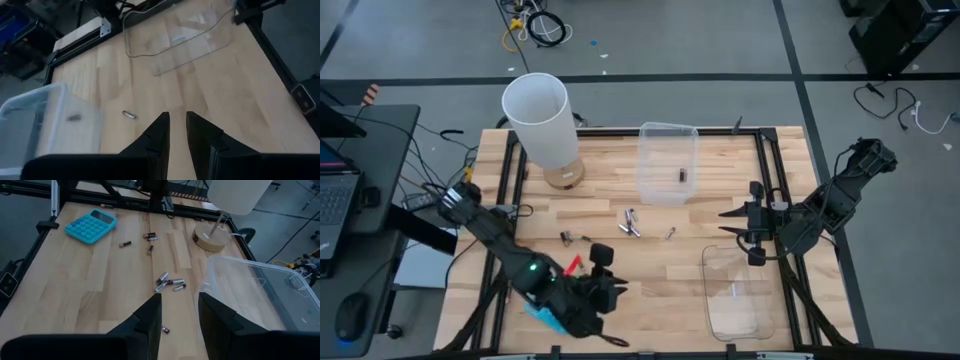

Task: Sort batteries
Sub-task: Put the brown battery into the top transparent bin

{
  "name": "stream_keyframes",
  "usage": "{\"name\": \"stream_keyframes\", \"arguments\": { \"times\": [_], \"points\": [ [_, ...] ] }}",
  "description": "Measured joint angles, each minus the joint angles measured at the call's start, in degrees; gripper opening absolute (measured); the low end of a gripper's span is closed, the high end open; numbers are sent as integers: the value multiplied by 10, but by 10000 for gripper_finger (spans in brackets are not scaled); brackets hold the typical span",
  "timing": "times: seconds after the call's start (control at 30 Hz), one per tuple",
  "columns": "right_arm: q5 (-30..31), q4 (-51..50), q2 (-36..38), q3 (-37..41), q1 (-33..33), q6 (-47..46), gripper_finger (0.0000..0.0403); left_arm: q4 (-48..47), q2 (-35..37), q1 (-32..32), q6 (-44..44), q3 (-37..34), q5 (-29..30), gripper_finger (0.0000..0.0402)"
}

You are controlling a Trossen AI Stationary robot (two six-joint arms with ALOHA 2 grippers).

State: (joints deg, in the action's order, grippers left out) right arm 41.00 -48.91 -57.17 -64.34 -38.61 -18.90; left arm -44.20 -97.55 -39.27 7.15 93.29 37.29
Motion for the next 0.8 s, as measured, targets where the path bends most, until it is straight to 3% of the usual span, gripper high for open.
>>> {"name": "stream_keyframes", "arguments": {
  "times": [0.17, 0.33, 0.63, 0.8],
  "points": [
    [-1, 4, 0, 0, 0, 0, 115, 49, 48, 36, 34, -90, -41, 64],
    [-1, 5, 0, 0, 0, -3, 115, 35, 100, 65, 113, -188, -56, 64],
    [-1, 9, 0, 0, 0, -4, 115, 39, 154, 116, 132, -342, -72, 64],
    [-1, 16, 0, 0, 0, -4, 115, 42, 167, 162, 142, -418, -127, 58]
  ]
}}
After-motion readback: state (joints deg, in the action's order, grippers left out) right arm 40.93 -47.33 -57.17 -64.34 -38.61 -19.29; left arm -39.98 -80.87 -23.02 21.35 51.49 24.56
